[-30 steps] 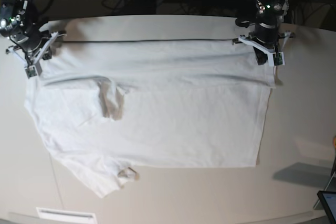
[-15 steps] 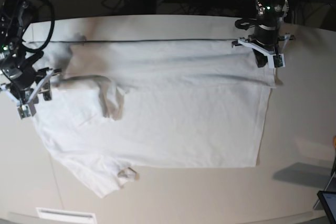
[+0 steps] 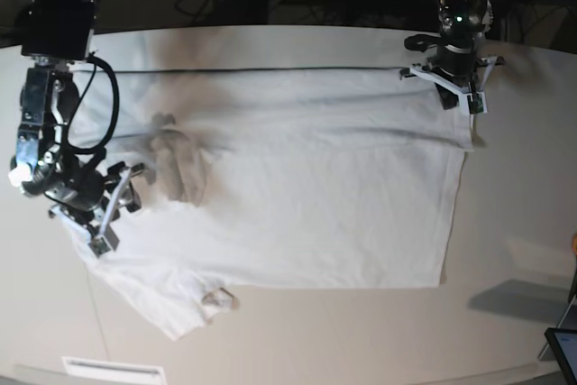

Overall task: Fold the T-shirt properly
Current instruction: 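Open the right gripper and move it onto the bunched sleeve fabric, then grasp the bunched sleeve fabric with the right gripper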

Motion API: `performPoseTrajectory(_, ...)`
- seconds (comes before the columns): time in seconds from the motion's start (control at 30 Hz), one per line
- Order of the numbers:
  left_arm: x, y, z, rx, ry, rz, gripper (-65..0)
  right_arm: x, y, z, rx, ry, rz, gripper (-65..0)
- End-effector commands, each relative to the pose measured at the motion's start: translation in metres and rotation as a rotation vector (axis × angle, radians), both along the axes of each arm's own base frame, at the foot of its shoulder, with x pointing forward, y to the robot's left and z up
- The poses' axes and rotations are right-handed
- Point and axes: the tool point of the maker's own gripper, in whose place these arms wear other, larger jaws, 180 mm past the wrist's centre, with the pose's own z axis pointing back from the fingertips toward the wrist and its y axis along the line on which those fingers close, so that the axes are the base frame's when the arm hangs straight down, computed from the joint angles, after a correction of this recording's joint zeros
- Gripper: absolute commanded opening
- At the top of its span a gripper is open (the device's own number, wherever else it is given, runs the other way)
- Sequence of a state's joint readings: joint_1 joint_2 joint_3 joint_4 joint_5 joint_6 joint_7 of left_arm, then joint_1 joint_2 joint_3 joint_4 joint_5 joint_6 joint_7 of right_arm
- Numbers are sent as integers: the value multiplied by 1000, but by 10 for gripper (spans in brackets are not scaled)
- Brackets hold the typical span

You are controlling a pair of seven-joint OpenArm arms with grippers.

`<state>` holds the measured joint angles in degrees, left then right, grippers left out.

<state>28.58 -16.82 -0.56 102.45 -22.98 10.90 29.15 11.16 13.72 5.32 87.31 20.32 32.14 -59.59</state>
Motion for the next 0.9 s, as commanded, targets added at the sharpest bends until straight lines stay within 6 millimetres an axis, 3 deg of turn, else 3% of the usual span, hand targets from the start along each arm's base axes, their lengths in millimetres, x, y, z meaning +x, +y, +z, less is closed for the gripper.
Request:
performPoseTrajectory(0.0, 5, 4, 9, 19, -32, -3, -650, 14, -2, 11, 6, -37, 0, -427)
performPoseTrajectory(0.2, 4, 4, 8, 19, -29, -3, -650, 25, 0, -14, 57, 13, -15, -427)
performPoseTrajectory(0.57, 7, 4, 10, 19, -35, -3, -650, 30, -3, -14, 64, 0, -22, -427)
performPoseTrajectory(0.73, 7, 4, 10, 19, -35, -3, -650, 30, -10, -30, 75, 28, -36, -427)
performPoseTrajectory(0.87, 7, 4, 10, 19, -35, -3, -650, 25, 0, -42, 70, 50, 1, -437)
